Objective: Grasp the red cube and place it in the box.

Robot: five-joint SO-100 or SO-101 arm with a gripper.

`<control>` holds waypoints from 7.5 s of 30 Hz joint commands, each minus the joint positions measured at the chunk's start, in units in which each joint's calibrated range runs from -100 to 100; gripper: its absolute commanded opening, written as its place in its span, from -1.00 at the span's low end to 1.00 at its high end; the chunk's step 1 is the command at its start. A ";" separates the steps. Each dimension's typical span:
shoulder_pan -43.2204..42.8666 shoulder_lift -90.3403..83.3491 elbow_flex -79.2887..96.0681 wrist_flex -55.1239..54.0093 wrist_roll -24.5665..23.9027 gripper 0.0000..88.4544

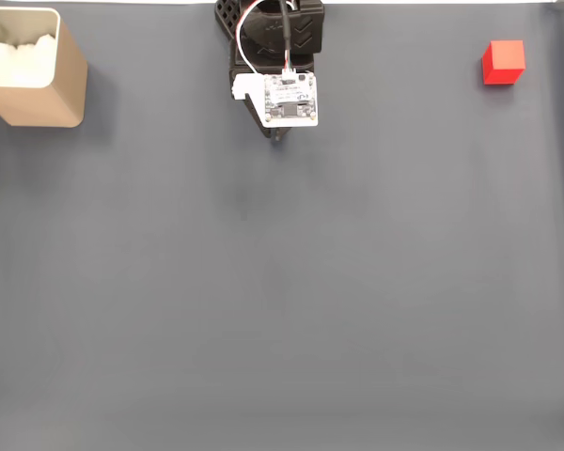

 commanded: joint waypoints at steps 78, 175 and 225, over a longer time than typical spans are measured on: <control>-1.29 13.78 -15.61 -21.43 -4.35 -1.00; -59.38 45.84 -45.17 -25.36 10.26 -0.30; -60.59 63.00 -34.04 -52.66 10.40 -0.23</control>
